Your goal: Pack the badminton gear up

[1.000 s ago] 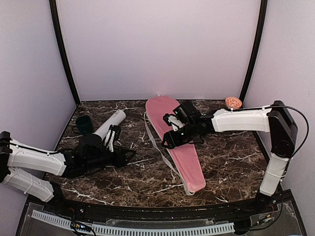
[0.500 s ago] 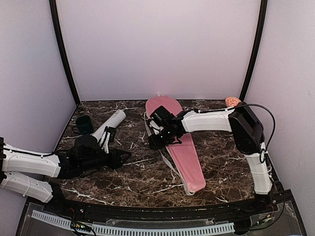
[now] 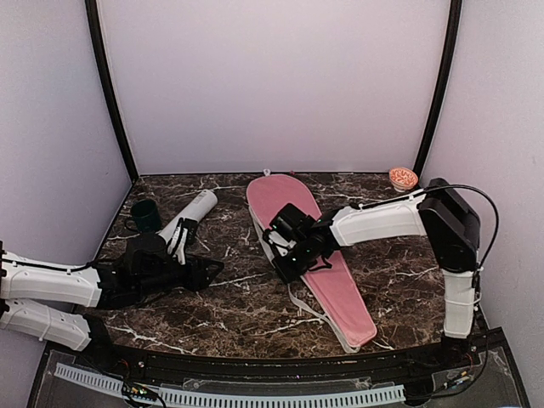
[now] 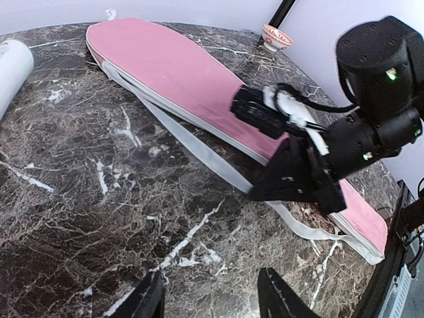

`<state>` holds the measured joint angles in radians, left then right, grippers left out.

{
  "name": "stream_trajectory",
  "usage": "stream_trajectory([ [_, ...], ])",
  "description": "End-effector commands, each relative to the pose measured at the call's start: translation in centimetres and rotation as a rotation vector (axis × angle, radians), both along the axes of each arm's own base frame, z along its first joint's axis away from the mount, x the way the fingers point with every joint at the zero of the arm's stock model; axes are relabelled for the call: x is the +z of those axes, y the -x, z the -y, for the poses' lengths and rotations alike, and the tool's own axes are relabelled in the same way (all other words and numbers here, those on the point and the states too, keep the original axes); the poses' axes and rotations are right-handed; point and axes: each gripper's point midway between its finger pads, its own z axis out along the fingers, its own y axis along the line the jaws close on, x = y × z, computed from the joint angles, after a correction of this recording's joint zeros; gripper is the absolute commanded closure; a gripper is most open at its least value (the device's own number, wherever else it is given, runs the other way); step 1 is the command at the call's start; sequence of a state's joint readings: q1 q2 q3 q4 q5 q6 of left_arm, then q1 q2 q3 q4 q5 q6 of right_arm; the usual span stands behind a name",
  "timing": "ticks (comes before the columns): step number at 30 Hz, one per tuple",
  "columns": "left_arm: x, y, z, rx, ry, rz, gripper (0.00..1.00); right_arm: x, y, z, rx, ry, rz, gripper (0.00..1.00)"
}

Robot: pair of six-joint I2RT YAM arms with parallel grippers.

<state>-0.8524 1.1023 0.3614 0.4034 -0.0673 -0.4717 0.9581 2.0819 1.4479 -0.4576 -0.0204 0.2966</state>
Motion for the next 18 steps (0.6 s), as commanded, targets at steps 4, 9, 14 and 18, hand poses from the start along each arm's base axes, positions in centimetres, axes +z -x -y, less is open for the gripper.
stream_trajectory([
  [4,-0.4,-0.8,0.0,0.01,-0.044,0.015,0.5,0.1,7.7,3.1,0.04,-0.055,-0.103,1.0],
  [9,-1.3,-1.2,0.6,-0.002,-0.062,0.002,0.51,0.5,12.1,2.9,0.139,-0.072,-0.121,1.0],
  [14,-1.8,-1.9,1.3,-0.007,-0.08,-0.002,0.51,3.0,12.4,2.0,0.177,-0.108,-0.088,0.64],
  [18,-1.9,-2.6,1.7,-0.001,-0.085,0.001,0.51,6.5,9.3,1.8,0.137,-0.113,0.046,0.57],
])
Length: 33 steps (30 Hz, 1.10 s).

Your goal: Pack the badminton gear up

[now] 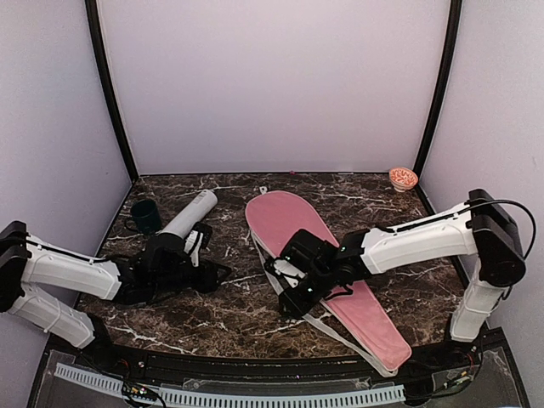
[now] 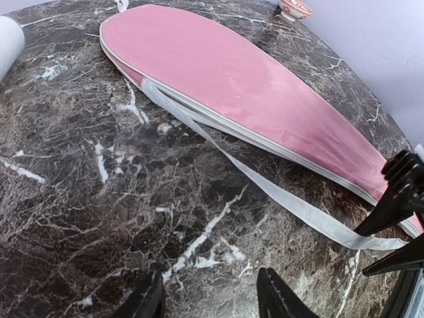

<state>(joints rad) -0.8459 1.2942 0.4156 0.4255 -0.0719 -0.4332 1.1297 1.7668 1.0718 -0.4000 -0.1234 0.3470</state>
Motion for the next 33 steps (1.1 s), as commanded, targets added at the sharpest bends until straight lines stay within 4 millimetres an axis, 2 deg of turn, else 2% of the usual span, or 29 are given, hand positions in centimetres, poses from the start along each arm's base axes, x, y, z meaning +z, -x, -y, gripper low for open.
stream_trajectory([
  [1,1.5,-1.6,0.8,0.009,0.027,0.049,0.51,6.1,-4.6,-1.1,-0.07,-0.076,0.189,0.57],
  [4,1.1,-2.5,0.8,0.021,0.032,0.03,0.51,6.4,-8.6,1.0,-0.185,0.004,0.282,0.6],
  [7,0.4,-3.4,0.8,0.037,0.039,0.0,0.52,5.3,-11.2,3.1,-0.249,0.136,0.37,0.61],
  [9,0.5,-3.6,1.0,0.033,0.063,-0.006,0.52,4.4,-11.8,3.8,-0.252,0.206,0.391,0.61],
  [13,0.5,-3.9,1.2,0.03,0.082,-0.006,0.52,3.2,-11.9,3.6,-0.243,0.238,0.391,0.58],
  [17,0.3,-4.0,1.1,0.036,0.08,-0.009,0.52,1.7,-11.4,3.5,-0.222,0.259,0.377,0.43],
  [21,-0.2,-4.2,1.1,0.04,0.069,-0.02,0.52,0.4,-11.5,3.3,-0.208,0.295,0.392,0.43],
  [25,-0.3,-4.2,1.3,0.035,0.077,-0.025,0.52,-1.3,-11.9,4.1,-0.201,0.434,0.476,0.44],
  [29,-0.2,-4.3,1.2,0.039,0.082,-0.022,0.52,-1.9,-12.2,4.6,-0.211,0.52,0.552,0.53],
  [31,-0.3,-4.4,1.2,0.042,0.08,-0.022,0.52,-1.9,-12.3,4.8,-0.216,0.54,0.568,0.67],
  [33,-0.5,-4.5,1.2,0.042,0.075,-0.023,0.52,-1.6,-12.1,4.5,-0.217,0.526,0.563,0.84],
])
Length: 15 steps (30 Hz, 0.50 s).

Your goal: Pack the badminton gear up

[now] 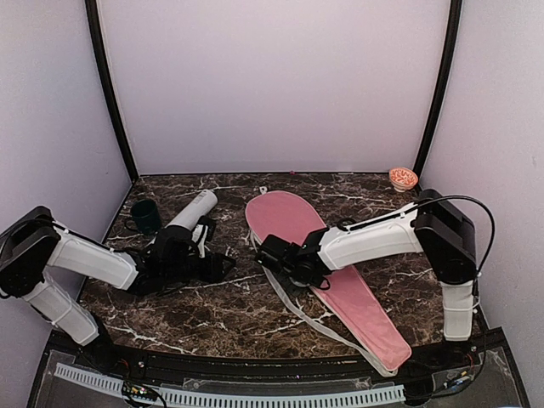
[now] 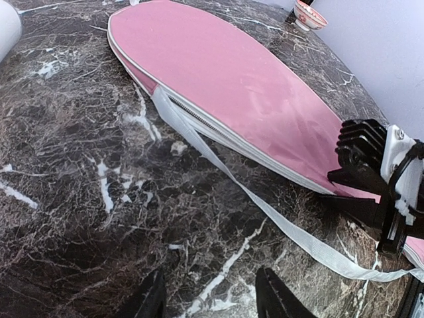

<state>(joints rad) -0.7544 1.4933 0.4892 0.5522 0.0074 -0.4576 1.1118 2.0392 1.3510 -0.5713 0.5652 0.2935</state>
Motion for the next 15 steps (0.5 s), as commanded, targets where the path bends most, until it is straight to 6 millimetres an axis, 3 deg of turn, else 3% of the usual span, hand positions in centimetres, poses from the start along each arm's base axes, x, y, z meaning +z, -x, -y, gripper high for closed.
stream_trajectory([
  [1,0.9,-0.8,0.5,0.005,0.027,0.021,0.52,0.3,-0.1,1.1,-0.017,0.067,0.031,0.92],
  [2,0.6,-0.8,0.4,0.007,0.022,0.018,0.52,1.0,0.0,0.8,-0.012,0.039,0.026,1.0],
  [9,-0.4,-1.1,0.3,0.002,0.018,0.057,0.55,7.1,-0.4,-0.4,0.014,-0.177,0.015,1.0],
  [15,-0.4,-1.4,0.8,-0.019,0.048,0.126,0.57,8.8,-0.5,1.1,0.011,-0.276,-0.031,1.0],
])
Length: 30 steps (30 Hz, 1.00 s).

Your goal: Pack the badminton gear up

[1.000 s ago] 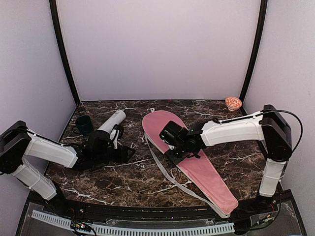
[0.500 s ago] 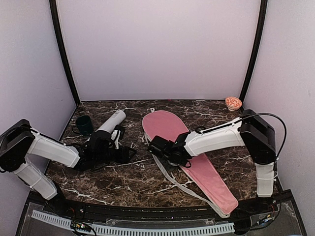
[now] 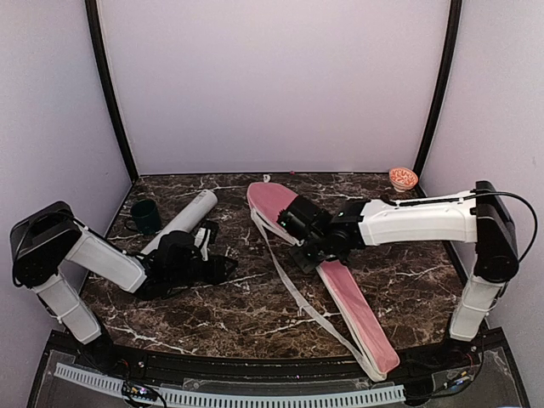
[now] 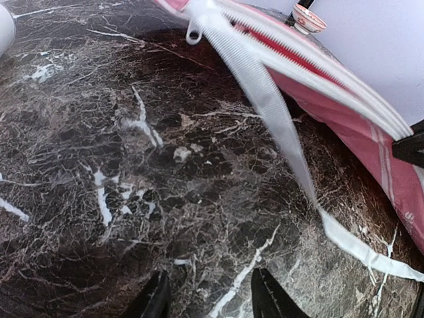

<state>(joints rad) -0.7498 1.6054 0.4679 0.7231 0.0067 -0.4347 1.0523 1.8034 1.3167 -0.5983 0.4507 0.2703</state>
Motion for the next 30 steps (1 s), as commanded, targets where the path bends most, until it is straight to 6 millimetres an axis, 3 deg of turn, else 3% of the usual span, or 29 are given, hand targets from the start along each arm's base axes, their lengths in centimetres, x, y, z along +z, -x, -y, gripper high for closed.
stream_trajectory([
  [1,1.1,-0.7,0.4,-0.015,0.044,0.099,0.57,1.3,0.1,0.4,0.015,-0.093,-0.024,1.0],
  [11,2.2,-3.6,2.8,-0.043,0.025,0.227,0.56,1.7,2.1,-0.1,0.065,-0.192,-0.093,1.0],
  [17,1.6,-5.3,4.2,-0.097,-0.02,0.286,0.57,2.5,3.1,-0.2,0.091,-0.242,-0.113,1.0],
  [19,1.5,-5.5,4.3,-0.108,-0.011,0.307,0.58,1.6,3.6,0.2,0.092,-0.227,-0.132,1.0],
  [21,1.6,-5.6,4.5,-0.13,0.001,0.336,0.59,2.4,3.9,0.6,0.096,-0.246,-0.126,1.0],
  [30,2.5,-6.0,4.4,-0.152,-0.058,0.474,0.61,2.5,4.9,0.7,0.113,-0.27,-0.15,1.0],
])
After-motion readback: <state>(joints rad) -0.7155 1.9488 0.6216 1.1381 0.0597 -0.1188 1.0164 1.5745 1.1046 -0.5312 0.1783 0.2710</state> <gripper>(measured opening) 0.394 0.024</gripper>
